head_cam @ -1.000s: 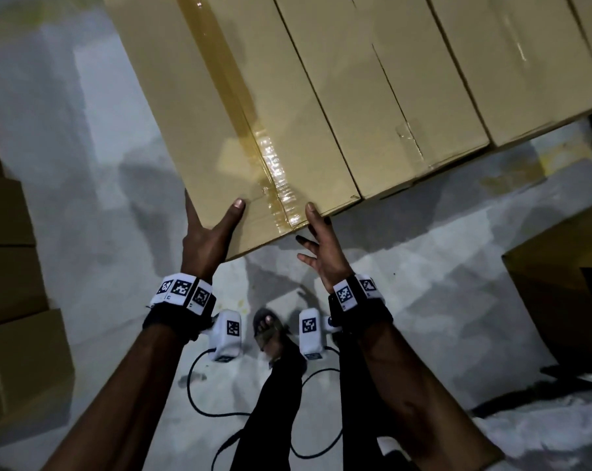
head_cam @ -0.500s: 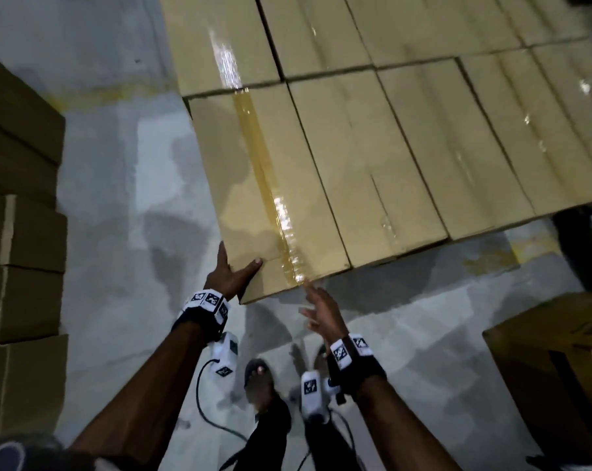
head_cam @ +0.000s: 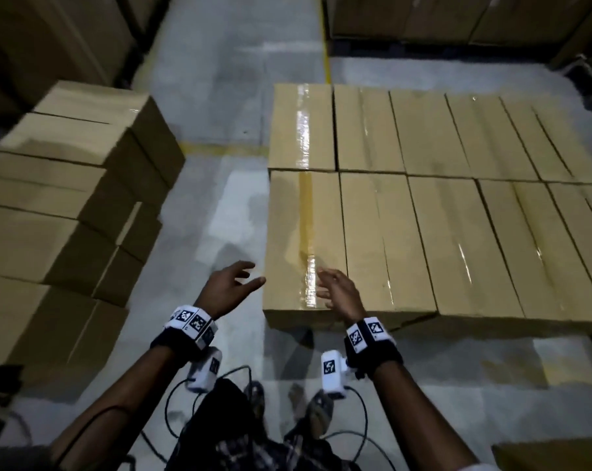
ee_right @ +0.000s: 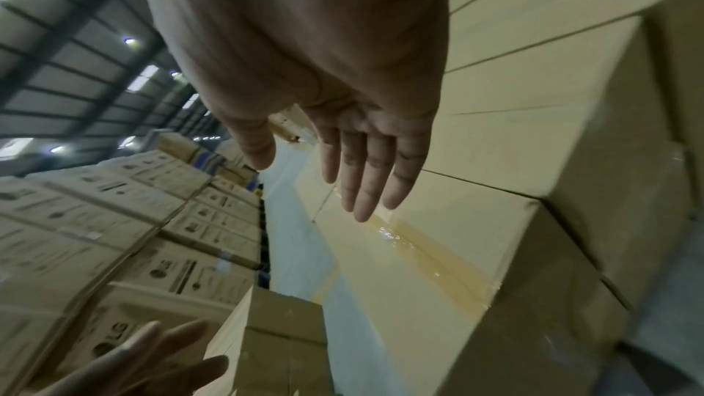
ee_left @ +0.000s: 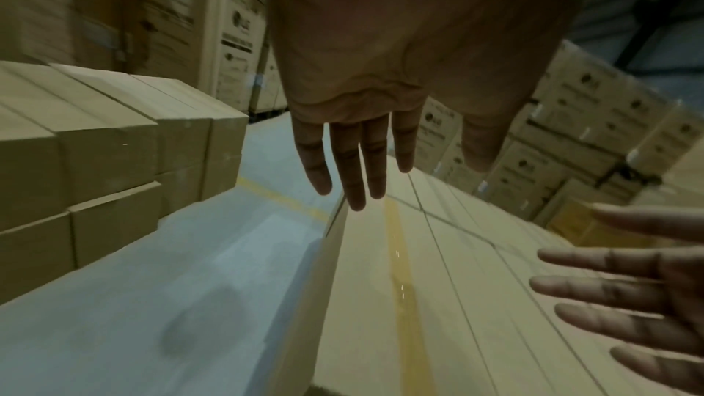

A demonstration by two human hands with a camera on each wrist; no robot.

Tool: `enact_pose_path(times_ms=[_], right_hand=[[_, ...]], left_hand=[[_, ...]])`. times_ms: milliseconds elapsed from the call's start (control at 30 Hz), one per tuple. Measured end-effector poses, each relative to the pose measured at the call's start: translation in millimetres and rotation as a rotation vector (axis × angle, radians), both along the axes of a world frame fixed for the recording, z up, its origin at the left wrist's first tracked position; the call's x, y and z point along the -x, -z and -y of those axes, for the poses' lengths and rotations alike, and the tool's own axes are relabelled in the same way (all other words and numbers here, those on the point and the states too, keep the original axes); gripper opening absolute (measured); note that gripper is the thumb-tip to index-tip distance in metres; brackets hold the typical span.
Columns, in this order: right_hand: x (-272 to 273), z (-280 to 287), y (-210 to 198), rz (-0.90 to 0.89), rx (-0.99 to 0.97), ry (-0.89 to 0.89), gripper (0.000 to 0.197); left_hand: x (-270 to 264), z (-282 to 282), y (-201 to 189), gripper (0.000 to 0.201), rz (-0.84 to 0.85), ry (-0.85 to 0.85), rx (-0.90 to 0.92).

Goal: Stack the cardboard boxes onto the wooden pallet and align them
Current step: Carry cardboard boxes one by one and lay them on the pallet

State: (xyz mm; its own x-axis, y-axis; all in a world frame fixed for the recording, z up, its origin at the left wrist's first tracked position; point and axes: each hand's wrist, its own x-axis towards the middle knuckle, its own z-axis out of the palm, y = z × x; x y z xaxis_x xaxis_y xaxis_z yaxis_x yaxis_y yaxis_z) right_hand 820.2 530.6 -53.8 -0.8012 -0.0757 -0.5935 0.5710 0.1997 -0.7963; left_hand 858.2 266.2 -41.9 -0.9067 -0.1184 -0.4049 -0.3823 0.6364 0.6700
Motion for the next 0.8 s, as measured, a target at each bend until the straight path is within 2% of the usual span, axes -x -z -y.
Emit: enact_pose_path(times_ms=[133, 267, 467, 600, 800], right_hand=[[24, 23, -16, -0.078, -0.039, -0.063, 0.021], [44, 74, -21, -0.091, -0.043, -0.165, 0.022], [82, 193, -6, -0.074, -0.056, -0.314, 0.032], [110, 287, -2, -0.023, -0.065, -0.377, 0.025], [145, 410, -10, -0.002, -0.059, -0.429, 0.026]], left_hand=[[-6, 19, -17, 0.051, -0.104, -0.142, -0.052], [5, 54, -18, 0.052, -0.141, -0.203, -0.077], [30, 150, -2, 0.052, -0.158, -0.272, -0.08], [49, 230, 3, 0.054, -0.131, -0.28, -0.066], [75, 342, 6, 0.056, -0.124, -0.314, -0.044]])
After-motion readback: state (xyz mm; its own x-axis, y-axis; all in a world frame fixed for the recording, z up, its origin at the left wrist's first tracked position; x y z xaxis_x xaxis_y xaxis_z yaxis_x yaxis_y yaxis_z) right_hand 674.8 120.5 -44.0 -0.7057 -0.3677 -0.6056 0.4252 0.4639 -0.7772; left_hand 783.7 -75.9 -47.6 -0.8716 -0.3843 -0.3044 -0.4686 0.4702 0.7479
